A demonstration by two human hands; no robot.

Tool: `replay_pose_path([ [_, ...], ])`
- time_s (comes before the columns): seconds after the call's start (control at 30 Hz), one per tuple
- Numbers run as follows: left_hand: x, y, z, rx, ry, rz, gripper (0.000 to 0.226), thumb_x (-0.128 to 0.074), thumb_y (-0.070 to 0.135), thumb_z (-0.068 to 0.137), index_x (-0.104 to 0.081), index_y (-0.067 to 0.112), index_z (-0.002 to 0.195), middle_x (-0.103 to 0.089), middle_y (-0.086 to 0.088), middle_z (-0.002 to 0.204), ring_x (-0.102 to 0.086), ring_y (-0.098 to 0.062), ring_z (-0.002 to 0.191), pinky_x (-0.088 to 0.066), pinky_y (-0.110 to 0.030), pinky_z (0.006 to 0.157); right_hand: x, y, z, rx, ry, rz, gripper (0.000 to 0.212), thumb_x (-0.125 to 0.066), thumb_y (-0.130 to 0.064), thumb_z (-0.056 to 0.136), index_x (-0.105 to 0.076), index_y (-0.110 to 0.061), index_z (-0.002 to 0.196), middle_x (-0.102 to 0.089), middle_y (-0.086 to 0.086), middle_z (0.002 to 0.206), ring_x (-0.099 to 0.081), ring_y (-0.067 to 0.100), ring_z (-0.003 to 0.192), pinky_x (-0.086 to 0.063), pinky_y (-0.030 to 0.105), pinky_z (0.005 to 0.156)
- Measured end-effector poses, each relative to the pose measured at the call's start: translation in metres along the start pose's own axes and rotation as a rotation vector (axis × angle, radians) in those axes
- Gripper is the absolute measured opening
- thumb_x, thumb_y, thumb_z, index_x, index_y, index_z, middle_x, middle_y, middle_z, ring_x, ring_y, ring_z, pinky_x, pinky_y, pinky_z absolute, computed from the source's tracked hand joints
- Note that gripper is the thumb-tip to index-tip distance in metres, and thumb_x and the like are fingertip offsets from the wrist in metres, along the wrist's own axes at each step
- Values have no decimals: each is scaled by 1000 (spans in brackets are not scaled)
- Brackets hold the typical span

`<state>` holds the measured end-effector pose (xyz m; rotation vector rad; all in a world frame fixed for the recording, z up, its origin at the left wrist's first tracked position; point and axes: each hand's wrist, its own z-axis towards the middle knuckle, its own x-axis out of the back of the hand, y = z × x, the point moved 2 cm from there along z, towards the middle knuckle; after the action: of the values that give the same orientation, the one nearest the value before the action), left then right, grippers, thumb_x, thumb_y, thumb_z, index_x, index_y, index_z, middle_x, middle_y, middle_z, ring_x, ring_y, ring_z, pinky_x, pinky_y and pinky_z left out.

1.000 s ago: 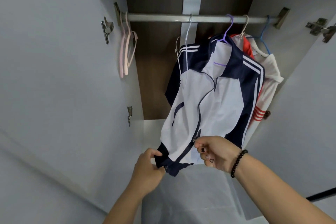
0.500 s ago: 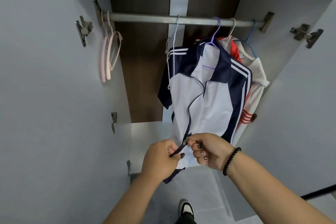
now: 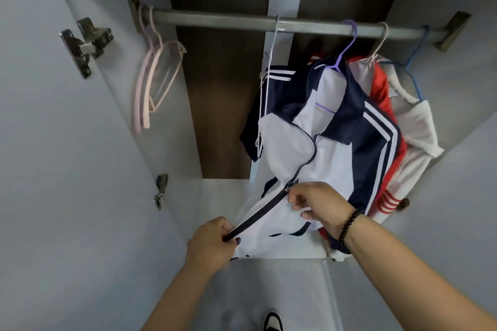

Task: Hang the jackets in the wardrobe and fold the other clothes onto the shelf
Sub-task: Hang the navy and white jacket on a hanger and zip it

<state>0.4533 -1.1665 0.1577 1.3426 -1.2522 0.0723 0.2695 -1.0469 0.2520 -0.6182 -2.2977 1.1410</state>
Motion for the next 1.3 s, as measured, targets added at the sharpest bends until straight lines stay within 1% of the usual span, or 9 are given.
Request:
replay_pose_path([
  [0.1,-10,49,14,-148,42,-185,20,-77,28,76,-58,35,81,-65,17,86,-61,5,80,-43,-4,70,13,-11,16,114,-36,-109,13,-57,-12,76,-58,-13,63,-57,0,68,-51,10,66,-44,18,62],
  [0.2,-20,97,30,-289,102,-252,20,-75,21,78,-62,28,91,-64,16,92,-57,9,87,-39,0,71,23,-13,29,122,-112,-123,20,-57,-12,76,-58,-16,56,-59,-1,67,-55,9,68,-45,21,65],
  [0.37,-38,132,54,-341,91,-133,21,-70,16,84,-55,28,77,-60,16,74,-58,1,72,-43,-10,67,51,-9,47,78,-128,-85,32,-57,-9,77,-57,-20,46,-56,-5,61,-51,4,60,-42,18,62],
  [0.5,-59,128,68,-232,48,43,20,-66,20,87,-51,26,74,-67,6,84,-63,-14,80,-54,-33,74,79,-10,64,39,-57,53,24,-57,-8,83,-62,-11,60,-61,0,69,-56,13,71,-42,22,64],
  [0.7,-75,107,78,-3,-33,137,21,-67,31,87,-50,27,76,-65,7,89,-62,-13,83,-55,-32,78,105,-21,79,33,-73,138,22,-56,-8,86,-62,-12,65,-61,-2,70,-59,14,71,-43,22,63],
  [0.9,-65,159,85,-282,120,-184,23,-74,35,81,-60,28,97,-63,17,95,-59,3,86,-45,-9,72,103,-31,79,82,-201,75,26,-54,-9,86,-61,-10,60,-62,1,65,-60,13,61,-41,20,54],
  [0.97,-61,176,91,-359,146,-175,12,-72,27,83,-61,28,85,-64,16,83,-60,0,80,-49,-14,69,100,-32,79,77,-224,83,25,-54,-7,86,-61,-8,61,-62,2,63,-59,15,59,-41,20,52],
  [1.1,-63,175,107,-324,175,-40,39,-71,23,83,-41,32,60,-52,15,59,-53,-5,60,-49,-27,59,105,-41,86,89,-139,127,28,-53,-5,86,-60,-10,59,-60,0,60,-58,12,55,-39,19,52],
  [1.3,-83,140,128,-102,-5,206,28,-65,40,89,-47,25,73,-63,7,81,-62,-15,80,-53,-29,69,108,-53,95,83,-58,192,27,-52,-8,88,-59,-10,62,-61,-1,61,-56,10,53,-38,20,53],
])
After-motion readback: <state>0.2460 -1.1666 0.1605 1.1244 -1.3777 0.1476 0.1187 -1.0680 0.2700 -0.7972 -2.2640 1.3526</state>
